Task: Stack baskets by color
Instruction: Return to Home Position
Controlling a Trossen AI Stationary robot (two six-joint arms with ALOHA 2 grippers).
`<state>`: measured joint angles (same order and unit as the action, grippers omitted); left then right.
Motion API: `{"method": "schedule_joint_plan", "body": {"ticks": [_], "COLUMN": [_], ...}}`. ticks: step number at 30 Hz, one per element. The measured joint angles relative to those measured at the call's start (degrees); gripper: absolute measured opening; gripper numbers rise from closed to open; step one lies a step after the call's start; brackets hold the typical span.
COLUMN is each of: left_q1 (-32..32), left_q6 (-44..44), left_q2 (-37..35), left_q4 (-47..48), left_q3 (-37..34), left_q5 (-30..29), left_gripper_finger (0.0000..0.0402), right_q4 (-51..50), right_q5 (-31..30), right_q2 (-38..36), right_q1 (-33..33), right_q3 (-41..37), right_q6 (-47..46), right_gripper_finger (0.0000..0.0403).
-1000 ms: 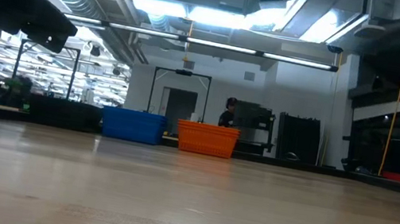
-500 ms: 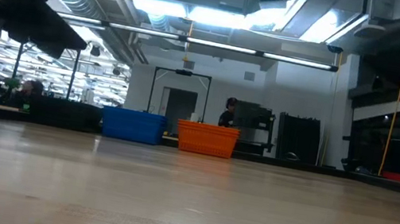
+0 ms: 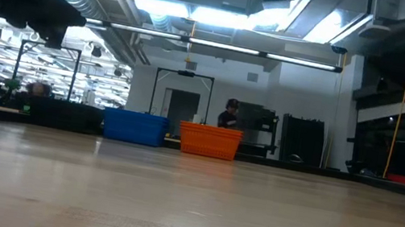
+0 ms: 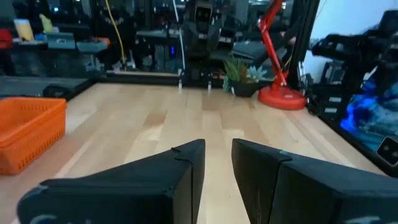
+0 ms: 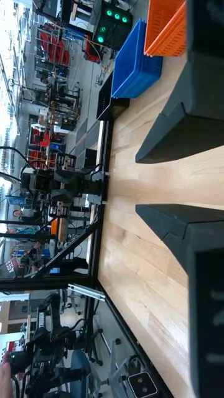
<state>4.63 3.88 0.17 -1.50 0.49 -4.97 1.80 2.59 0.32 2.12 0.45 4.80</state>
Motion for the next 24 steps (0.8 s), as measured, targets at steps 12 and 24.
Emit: {"method": "schedule_joint_plan", "body": {"ticks": [12,24], "left_q1": [0.0,0.0], "left_q6": [0.0,0.0], "left_q2": [0.88,0.89], "left_q4": [-0.09,-0.16], "left_q3": [0.0,0.0], "left_q5": [-0.05,-0.05], "left_gripper_finger": [0.0073,0.0073], "right_q4": [-0.07,-0.04], "right_q5": [0.0,0.01], "right_q2": [0.0,0.0], "right_q1": [0.0,0.01], "right_q3": [0.0,0.0], "right_q6": [0.0,0.0], "right_gripper_finger": [0.0117,0.0117]}}
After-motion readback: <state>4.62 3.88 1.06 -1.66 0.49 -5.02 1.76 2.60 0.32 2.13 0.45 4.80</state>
